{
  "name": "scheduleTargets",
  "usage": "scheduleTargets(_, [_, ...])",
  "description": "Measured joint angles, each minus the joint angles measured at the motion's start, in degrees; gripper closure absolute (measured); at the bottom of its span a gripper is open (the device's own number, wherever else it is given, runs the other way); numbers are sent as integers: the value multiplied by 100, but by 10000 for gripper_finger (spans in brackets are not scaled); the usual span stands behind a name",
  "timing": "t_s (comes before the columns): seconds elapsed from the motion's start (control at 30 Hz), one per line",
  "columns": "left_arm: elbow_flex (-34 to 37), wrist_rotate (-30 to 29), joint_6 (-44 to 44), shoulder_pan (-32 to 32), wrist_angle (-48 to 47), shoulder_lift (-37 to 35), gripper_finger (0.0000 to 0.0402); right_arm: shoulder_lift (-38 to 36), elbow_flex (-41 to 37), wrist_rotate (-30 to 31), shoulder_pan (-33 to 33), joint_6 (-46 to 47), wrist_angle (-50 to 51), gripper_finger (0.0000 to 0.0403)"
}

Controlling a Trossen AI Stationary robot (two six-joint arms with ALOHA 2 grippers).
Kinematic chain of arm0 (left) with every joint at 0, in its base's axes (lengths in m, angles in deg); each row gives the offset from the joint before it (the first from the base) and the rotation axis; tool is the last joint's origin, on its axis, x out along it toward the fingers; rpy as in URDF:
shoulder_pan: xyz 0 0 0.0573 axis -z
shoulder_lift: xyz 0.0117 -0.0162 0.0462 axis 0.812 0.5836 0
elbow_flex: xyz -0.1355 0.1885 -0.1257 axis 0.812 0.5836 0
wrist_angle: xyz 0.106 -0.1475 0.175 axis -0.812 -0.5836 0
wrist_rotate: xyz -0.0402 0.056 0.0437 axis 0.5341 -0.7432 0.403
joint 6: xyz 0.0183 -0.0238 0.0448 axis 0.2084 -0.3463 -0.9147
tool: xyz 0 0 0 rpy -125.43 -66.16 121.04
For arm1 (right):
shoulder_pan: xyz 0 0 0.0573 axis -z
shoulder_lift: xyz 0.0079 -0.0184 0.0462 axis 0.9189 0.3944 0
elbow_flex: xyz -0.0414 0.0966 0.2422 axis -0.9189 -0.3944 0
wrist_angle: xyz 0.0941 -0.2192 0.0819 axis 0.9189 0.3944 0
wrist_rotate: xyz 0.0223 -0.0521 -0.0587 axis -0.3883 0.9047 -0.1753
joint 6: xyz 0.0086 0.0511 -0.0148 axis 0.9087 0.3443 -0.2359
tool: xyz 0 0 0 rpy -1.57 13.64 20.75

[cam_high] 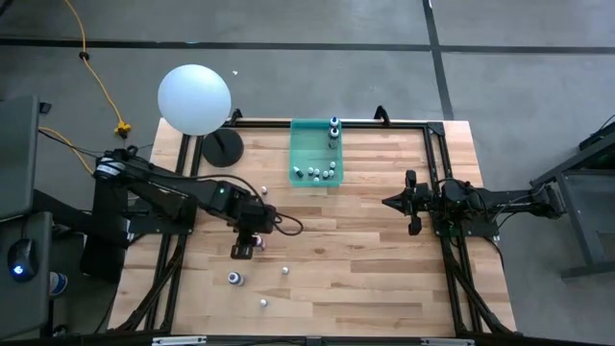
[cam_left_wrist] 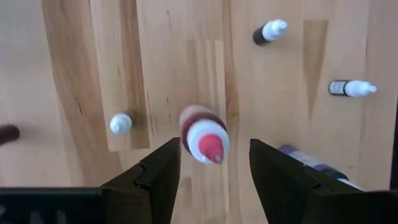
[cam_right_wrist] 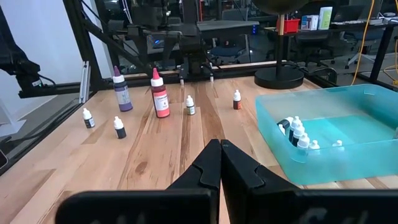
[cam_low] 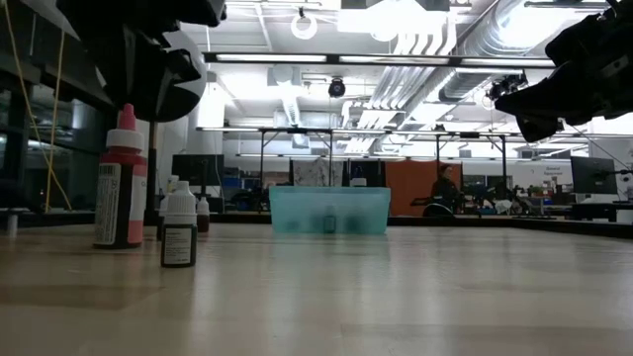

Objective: Pick & Place food coloring
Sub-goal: Put the pink food coloring bottle into the light blue bin

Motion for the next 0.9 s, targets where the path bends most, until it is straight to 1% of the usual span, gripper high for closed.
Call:
scheduleTargets(0.13, [20, -37, 8, 112, 21, 48, 218, -3, 0, -1, 0, 2, 1, 402])
scheduleTargets(0.2, [126, -127, -76, 198, 28, 50, 218, 0, 0, 0, 0, -1, -1, 402])
scheduleTargets(0.33, [381, -396, -174, 324, 338, 48, 218, -1, 0, 0, 0, 0, -1, 402])
scheduleTargets(0.57, [591, -447, -235, 372, 728, 47, 218, 0, 0, 0, 2, -1, -1, 402])
scheduleTargets(0.9, [597, -518, -236, 367, 708, 100, 218, 0, 0, 0, 0, -1, -1, 402])
